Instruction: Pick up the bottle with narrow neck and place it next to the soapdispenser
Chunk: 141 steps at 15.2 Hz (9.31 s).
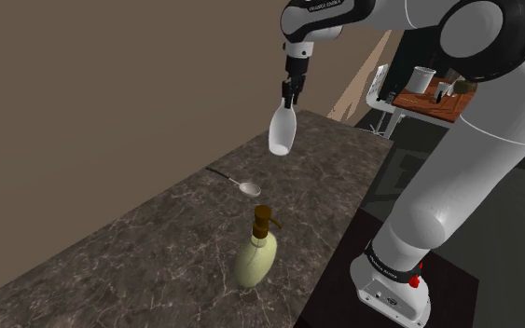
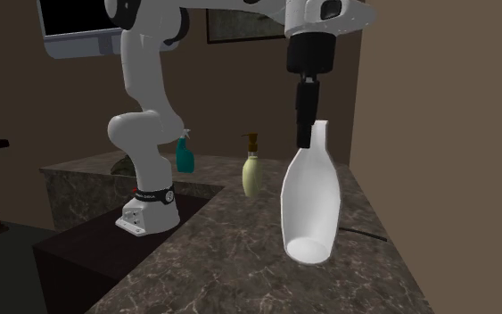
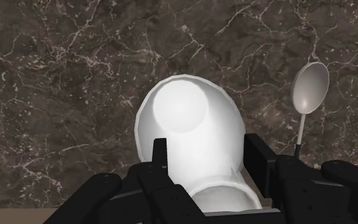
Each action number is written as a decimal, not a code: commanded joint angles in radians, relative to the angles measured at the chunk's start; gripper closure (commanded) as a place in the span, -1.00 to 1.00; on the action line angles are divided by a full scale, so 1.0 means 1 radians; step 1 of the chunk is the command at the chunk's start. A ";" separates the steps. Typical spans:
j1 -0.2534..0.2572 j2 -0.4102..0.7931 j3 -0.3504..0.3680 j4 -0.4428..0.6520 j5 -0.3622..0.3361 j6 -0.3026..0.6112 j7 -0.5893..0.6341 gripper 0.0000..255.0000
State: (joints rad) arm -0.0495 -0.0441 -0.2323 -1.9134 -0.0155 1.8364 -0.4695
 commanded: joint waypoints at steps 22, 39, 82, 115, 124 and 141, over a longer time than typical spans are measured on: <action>0.000 0.029 -0.001 0.348 0.007 -0.319 -0.006 1.00; -0.018 0.161 -0.014 0.757 0.039 -0.600 -0.028 1.00; 0.317 -0.254 0.418 0.300 0.092 -0.544 0.741 1.00; 0.328 -0.382 0.426 -0.275 0.116 -0.097 0.713 1.00; 0.331 -0.375 0.434 -0.389 0.121 0.025 0.710 1.00; 0.333 -0.332 0.448 -0.523 0.126 0.202 0.709 1.00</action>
State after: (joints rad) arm 0.2838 -0.3761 0.2153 -2.4369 0.1104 2.0378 0.2395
